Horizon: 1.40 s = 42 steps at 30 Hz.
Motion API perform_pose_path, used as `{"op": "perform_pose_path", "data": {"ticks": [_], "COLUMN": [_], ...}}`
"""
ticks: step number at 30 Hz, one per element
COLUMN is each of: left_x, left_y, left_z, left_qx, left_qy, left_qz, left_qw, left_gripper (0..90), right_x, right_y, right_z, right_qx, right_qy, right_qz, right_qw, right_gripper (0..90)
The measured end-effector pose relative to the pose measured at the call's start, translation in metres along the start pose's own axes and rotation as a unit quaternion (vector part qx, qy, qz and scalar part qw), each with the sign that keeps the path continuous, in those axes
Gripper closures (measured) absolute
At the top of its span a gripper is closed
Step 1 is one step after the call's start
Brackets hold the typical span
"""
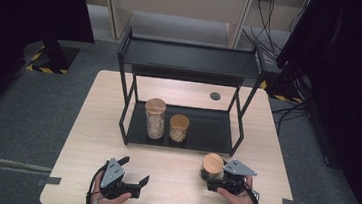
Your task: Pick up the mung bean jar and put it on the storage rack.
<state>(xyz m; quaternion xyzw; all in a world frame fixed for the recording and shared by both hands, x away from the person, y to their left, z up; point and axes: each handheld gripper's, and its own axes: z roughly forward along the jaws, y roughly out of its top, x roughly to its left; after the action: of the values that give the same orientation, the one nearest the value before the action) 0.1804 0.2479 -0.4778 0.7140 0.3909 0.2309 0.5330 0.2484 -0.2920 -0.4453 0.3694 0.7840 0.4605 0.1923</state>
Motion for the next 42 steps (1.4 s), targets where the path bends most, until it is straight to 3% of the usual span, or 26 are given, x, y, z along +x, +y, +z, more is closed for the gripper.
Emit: {"op": "perform_pose_path", "data": {"ticks": [6,12,22,42], "left_x": [0.000,0.000,0.001,0.002], "left_y": [0.000,0.000,0.000,0.000], "left_z": [0.000,0.000,0.000,-0.001], "left_qx": [0.001,0.000,0.000,-0.001], "left_qy": [0.000,0.000,0.001,0.000], "left_qz": [-0.001,-0.001,-0.001,0.000], "left_qw": [1.0000,1.0000,1.0000,1.0000], "left_gripper": [2.6,2.6,2.6,2.6], "right_x": [0.003,0.004,0.008,0.008], "right_y": [0.003,0.006,0.025,0.063], "right_z": [-0.001,0.001,0.005,0.026], "right_qx": [0.001,0.002,-0.008,-0.005], "right_qy": [-0.002,-0.003,0.001,0.001], "right_qz": [-0.019,-0.023,-0.041,-0.040], "right_qw": [0.9998,0.9997,0.9991,0.9992], "right_gripper": [25.2,25.4,25.4,25.4]}}
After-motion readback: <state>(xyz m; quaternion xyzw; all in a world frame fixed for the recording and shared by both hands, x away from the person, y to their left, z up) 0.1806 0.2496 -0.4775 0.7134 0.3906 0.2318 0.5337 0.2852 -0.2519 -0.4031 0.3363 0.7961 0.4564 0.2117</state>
